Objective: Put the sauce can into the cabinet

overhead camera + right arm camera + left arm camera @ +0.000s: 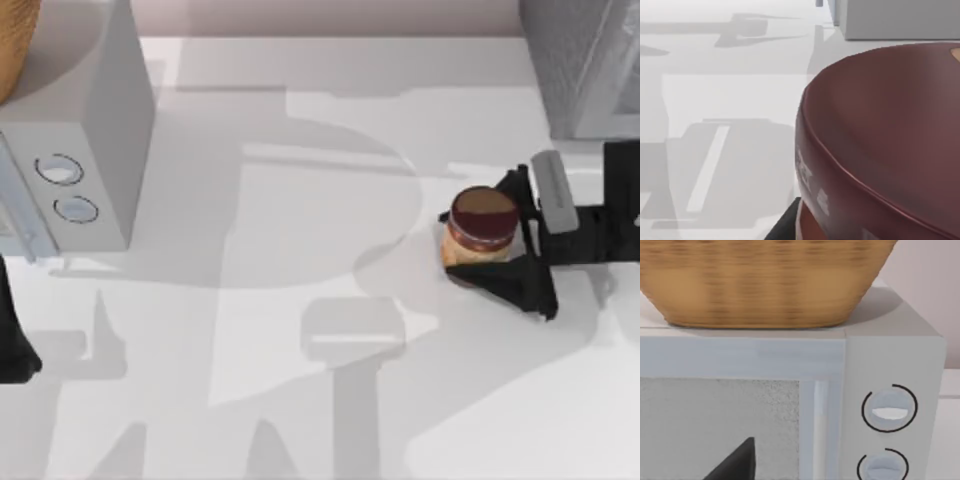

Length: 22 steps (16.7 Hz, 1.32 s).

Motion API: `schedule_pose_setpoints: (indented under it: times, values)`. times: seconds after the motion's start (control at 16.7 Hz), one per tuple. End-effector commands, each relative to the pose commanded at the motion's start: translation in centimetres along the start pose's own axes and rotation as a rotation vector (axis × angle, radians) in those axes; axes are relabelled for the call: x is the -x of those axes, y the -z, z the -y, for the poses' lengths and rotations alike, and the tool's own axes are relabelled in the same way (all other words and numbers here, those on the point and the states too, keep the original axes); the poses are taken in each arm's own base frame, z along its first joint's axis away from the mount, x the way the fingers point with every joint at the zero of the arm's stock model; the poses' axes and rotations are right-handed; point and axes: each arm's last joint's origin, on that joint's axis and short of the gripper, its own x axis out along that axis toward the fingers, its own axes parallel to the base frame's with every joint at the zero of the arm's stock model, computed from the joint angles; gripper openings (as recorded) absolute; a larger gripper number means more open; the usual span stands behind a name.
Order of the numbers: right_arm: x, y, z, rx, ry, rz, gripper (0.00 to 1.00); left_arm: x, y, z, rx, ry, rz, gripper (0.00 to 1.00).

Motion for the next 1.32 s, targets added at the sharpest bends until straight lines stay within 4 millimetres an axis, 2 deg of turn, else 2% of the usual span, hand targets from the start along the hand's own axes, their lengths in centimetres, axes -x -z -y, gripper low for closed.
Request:
schedule_pose_setpoints:
  times: [0.24, 0.36, 0.54, 0.72, 1.02, 1.14, 1.32]
  values:
    - [0.1, 0.0, 0.0, -0.004, 0.003, 0.000, 0.00, 0.0, 0.0, 0.0, 0.000, 0.000, 0.000, 1.00]
    - [0.1, -0.9, 0.2, -0.007, -0.003, 0.003, 0.00, 0.0, 0.0, 0.0, 0.000, 0.000, 0.000, 1.00]
    - [0.4, -3.8, 0.6, -0.012, -0.004, 0.005, 0.00, 0.0, 0.0, 0.0, 0.000, 0.000, 0.000, 1.00]
    - [1.1, -7.7, 0.8, -0.021, 0.004, 0.002, 0.00, 0.0, 0.0, 0.0, 0.000, 0.000, 0.000, 1.00]
    - [1.6, -13.8, 0.2, -0.011, 0.005, 0.000, 0.00, 0.0, 0.0, 0.0, 0.000, 0.000, 0.000, 1.00]
    - [1.6, -14.8, 0.0, -0.003, 0.004, 0.000, 0.00, 0.0, 0.0, 0.0, 0.000, 0.000, 0.000, 1.00]
    - [1.6, -14.9, 0.0, -0.003, 0.004, 0.000, 0.00, 0.0, 0.0, 0.0, 0.000, 0.000, 0.000, 1.00]
